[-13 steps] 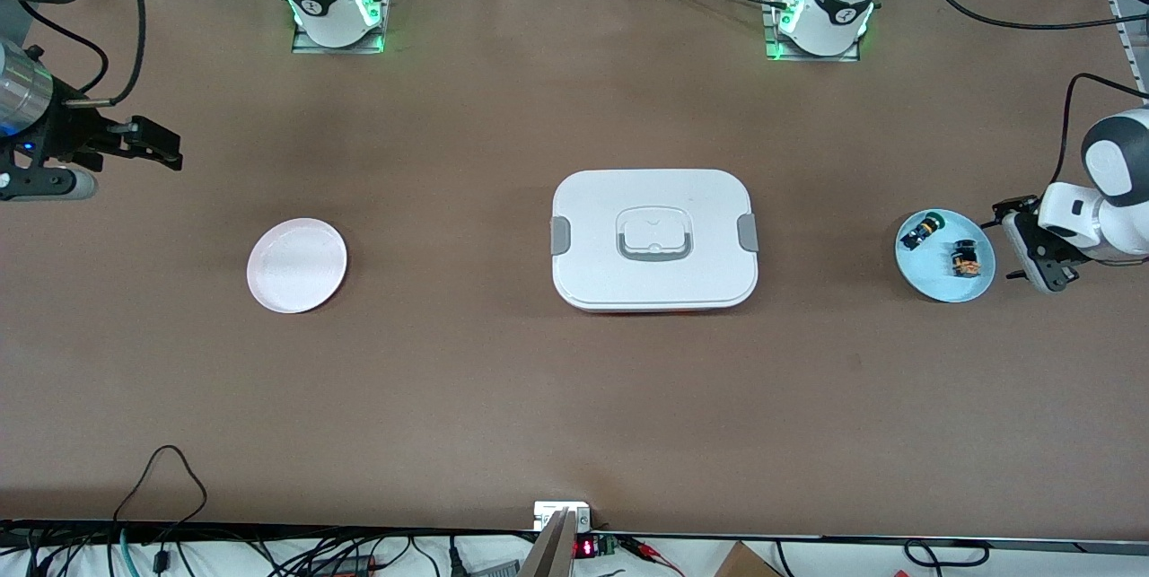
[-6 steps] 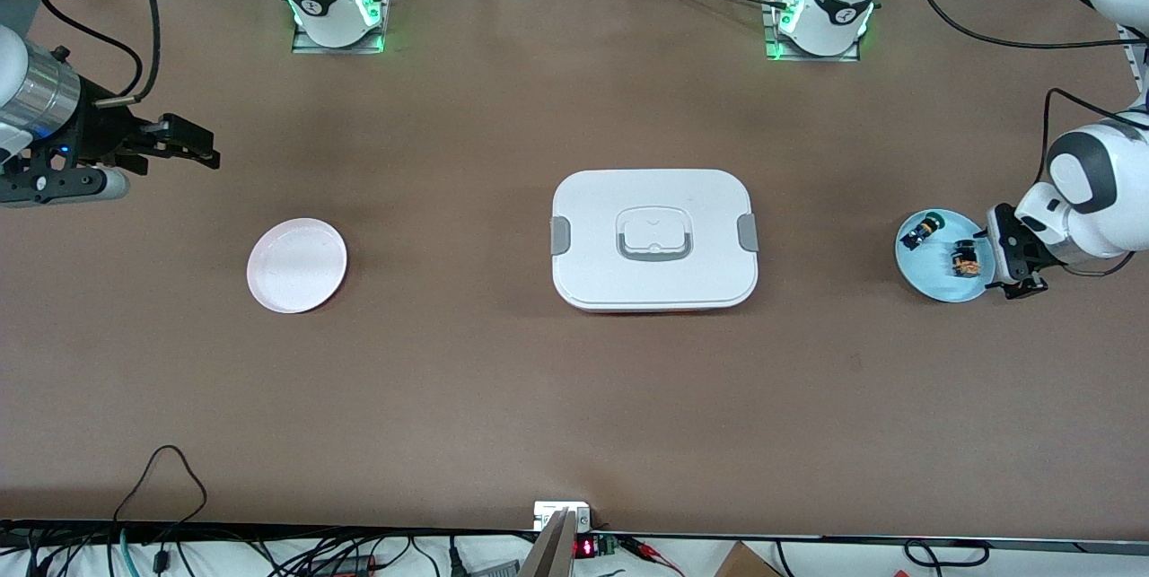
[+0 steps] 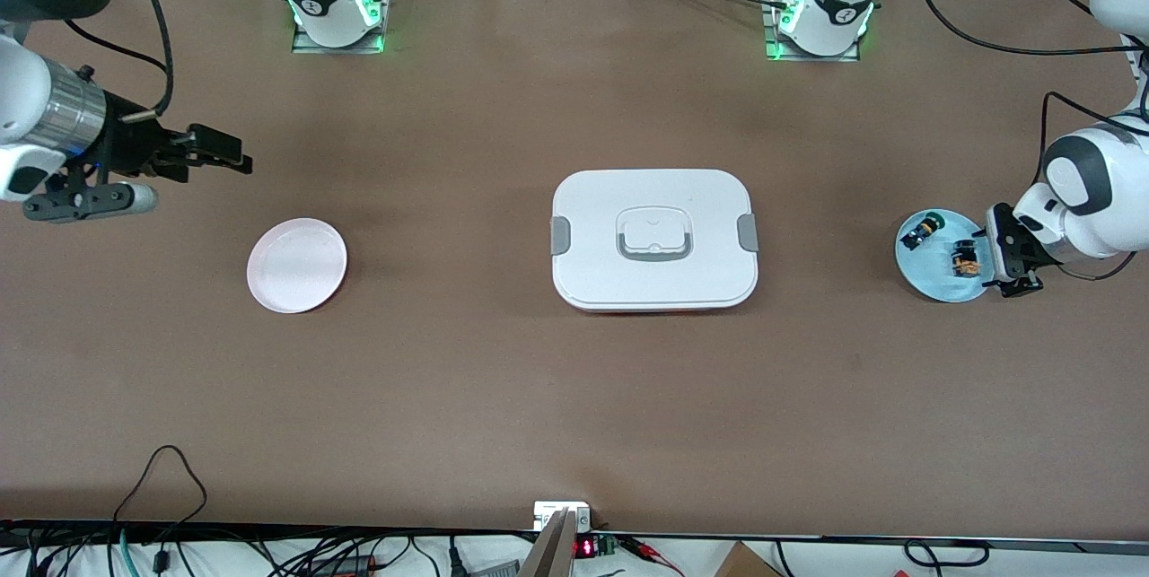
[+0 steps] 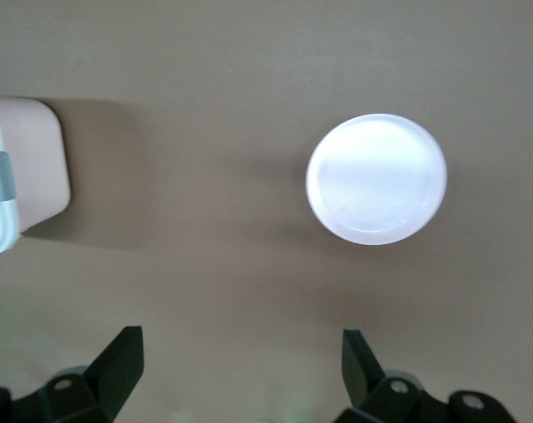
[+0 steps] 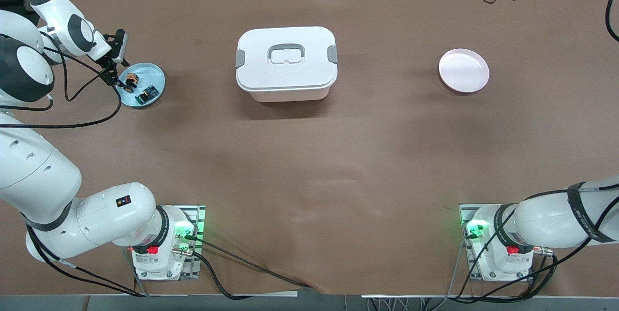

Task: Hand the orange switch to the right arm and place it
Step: 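Lower the left gripper onto the orange switch while the right gripper advances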

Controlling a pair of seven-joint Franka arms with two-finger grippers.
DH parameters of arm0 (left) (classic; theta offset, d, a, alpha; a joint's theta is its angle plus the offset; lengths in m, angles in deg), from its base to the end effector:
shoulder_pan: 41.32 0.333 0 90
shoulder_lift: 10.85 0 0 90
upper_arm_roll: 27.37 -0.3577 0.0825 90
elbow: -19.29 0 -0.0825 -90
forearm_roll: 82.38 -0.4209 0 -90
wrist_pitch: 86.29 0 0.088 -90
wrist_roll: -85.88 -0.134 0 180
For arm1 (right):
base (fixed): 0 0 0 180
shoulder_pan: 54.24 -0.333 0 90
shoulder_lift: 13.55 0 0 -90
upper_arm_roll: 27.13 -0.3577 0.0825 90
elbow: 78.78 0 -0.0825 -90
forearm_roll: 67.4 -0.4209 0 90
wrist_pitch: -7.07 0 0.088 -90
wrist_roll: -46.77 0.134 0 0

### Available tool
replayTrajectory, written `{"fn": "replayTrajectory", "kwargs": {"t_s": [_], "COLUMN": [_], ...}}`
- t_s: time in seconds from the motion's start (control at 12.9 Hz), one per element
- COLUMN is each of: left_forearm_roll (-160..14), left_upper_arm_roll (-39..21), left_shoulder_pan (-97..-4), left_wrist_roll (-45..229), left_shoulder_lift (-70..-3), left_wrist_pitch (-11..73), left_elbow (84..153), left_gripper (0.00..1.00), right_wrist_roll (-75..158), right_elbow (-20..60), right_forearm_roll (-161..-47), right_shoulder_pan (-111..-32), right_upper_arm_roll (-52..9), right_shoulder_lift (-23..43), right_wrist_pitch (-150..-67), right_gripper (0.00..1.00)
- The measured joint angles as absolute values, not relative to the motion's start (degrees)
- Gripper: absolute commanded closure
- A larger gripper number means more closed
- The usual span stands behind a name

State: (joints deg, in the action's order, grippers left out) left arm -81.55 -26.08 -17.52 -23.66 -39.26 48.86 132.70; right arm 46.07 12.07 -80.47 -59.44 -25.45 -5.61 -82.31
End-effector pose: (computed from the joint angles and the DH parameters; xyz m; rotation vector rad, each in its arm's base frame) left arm 0.5910 0.2446 0.1853 2.2084 -2.0697 -0.0433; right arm 0.6220 0.0699 0.5499 -2.9105 -0.0833 0.2475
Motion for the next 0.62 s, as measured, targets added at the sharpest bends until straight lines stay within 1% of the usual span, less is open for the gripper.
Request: {"fn": "replayTrajectory", "kwargs": {"t_s": [0.15, 0.39, 0.62], "left_forearm_roll": [-81.55, -81.55, -81.55], "left_upper_arm_roll": [-26.07, -26.01, -25.77], "left_shoulder_pan": [-17.41, -17.00, -16.30], "left_wrist_roll": [-24.07, -24.57, -25.37], "left_shoulder_lift": [-39.26, -39.27, -39.27], "left_wrist_pitch": [48.86, 48.86, 48.86], "left_elbow": [133.30, 134.41, 135.13], "left_gripper": [0.00, 0.00, 0.00], "right_wrist_roll": [46.04, 46.07, 46.18], "right_elbow": [12.07, 12.09, 12.99], "right_forearm_roll": [-85.13, -92.93, -104.95], "right_shoulder_pan": [-59.41, -59.55, -59.78], "right_upper_arm_roll": [-25.40, -25.40, -25.42], "right_shoulder_lift": [-3.97, -3.36, -2.98], "right_wrist_pitch": [-83.02, -84.38, -85.60], "right_gripper": [0.00, 0.00, 0.00]}}
